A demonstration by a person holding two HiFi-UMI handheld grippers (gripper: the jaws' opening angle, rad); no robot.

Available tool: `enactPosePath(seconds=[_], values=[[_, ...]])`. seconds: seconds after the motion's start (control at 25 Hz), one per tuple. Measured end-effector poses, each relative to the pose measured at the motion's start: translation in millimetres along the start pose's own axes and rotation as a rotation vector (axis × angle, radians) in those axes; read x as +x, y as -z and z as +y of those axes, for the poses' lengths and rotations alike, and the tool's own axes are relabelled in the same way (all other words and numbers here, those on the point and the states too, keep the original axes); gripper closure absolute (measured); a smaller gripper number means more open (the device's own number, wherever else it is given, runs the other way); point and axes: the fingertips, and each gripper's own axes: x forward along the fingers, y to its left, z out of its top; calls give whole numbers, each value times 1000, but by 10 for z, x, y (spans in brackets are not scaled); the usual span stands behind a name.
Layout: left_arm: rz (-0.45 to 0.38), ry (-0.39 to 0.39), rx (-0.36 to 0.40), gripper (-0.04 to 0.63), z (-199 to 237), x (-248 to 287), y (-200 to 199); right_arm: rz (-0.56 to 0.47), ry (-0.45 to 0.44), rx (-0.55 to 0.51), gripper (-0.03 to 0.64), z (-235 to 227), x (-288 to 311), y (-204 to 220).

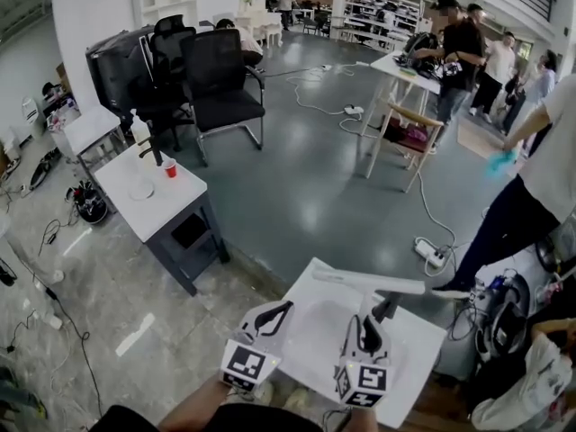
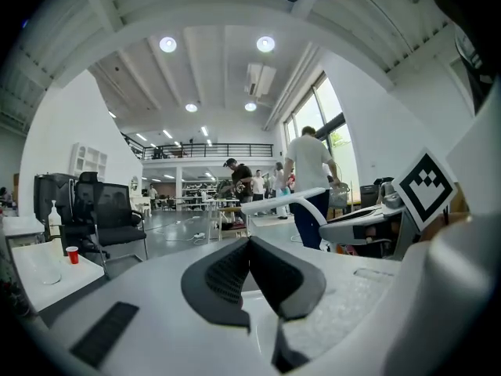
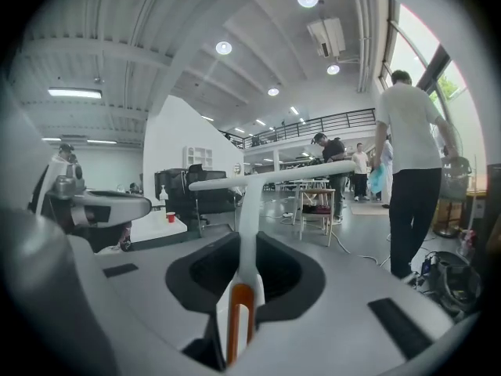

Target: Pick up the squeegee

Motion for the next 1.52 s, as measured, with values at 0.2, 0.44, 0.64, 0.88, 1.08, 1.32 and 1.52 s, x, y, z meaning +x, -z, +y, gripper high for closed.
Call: enactPosePath(seconds=[0.2, 0.44, 0.64, 0.88, 1.08, 1.32, 1.52], values=[[-21, 5, 21, 594, -15, 50, -10, -26, -9, -14, 552, -1, -14, -98], [-16, 4, 34, 594, -31, 64, -60, -22, -9, -12, 552, -53, -23, -14], [-13, 0, 47, 594, -8, 87, -93, -17, -16, -15, 552, -71, -2, 5], [4, -2, 29, 594, -7, 75, -20, -27, -16, -5, 552, -48, -17, -28], [1, 0, 18, 594, 7, 54, 18, -34, -13, -14, 552, -21, -34, -68], [-15, -10, 49, 594, 5, 36, -98, -35, -14, -18, 552, -30, -65, -29], [-15, -14, 54, 594, 28, 30, -94, -42, -14, -17, 552, -3, -63, -72]])
